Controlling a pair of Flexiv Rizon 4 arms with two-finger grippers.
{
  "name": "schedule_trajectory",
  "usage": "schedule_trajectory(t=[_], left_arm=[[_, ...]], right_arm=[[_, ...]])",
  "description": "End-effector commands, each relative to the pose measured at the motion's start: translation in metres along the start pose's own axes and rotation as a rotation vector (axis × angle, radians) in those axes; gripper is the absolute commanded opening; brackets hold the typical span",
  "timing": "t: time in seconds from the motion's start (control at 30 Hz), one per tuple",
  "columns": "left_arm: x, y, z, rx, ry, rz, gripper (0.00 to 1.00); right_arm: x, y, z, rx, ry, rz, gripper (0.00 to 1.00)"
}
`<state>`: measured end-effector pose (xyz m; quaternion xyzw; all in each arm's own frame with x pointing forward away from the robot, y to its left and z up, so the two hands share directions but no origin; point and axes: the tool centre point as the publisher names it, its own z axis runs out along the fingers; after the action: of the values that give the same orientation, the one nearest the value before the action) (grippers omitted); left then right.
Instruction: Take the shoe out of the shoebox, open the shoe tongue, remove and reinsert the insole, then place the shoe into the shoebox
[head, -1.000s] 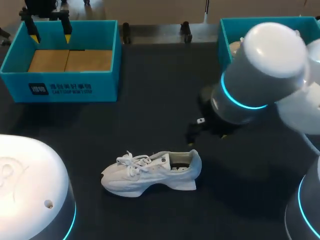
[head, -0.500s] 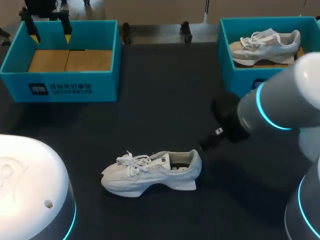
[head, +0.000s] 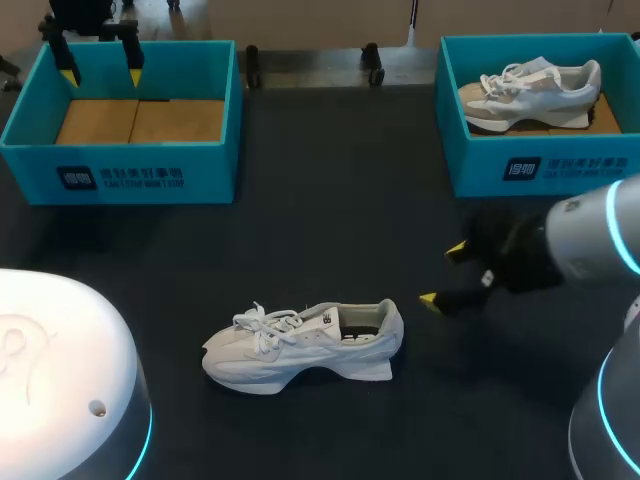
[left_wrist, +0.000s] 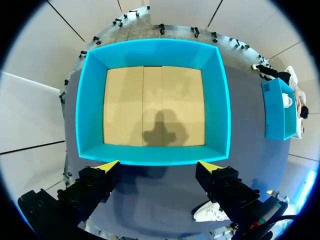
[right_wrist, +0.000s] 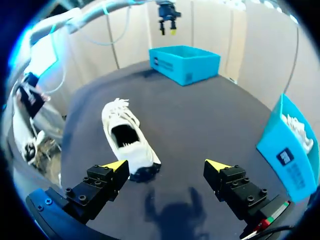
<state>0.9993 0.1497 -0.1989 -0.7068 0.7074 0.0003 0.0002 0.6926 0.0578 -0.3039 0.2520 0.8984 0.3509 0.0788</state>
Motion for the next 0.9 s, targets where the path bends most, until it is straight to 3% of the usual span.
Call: schedule_trajectory(t=[0.03, 0.1, 0.57, 0.77, 0.9], left_arm=[[0.000, 0.000, 0.000, 0.000, 0.000, 0.000, 1.00], [0.000, 0.000, 0.000, 0.000, 0.000, 0.000, 1.00], [0.000, 0.000, 0.000, 0.000, 0.000, 0.000, 1.00], [0.000, 0.000, 0.000, 0.000, 0.000, 0.000, 1.00], [0.000, 0.000, 0.000, 0.000, 0.000, 0.000, 1.00]], right_arm=[[-0.010, -0.019, -0.016, -0.378, 0.545, -0.272, 1.00], [-0.013, -0.029, -0.018, -0.372, 0.547, -0.229, 1.00], [-0.013, -0.029, -0.018, -0.372, 0.547, -0.229, 1.00], [-0.018, -0.056, -0.001, -0.382, 0.449, -0.229, 1.00], [-0.016, -0.063, 0.003, -0.402, 0.396, -0.259, 1.00]])
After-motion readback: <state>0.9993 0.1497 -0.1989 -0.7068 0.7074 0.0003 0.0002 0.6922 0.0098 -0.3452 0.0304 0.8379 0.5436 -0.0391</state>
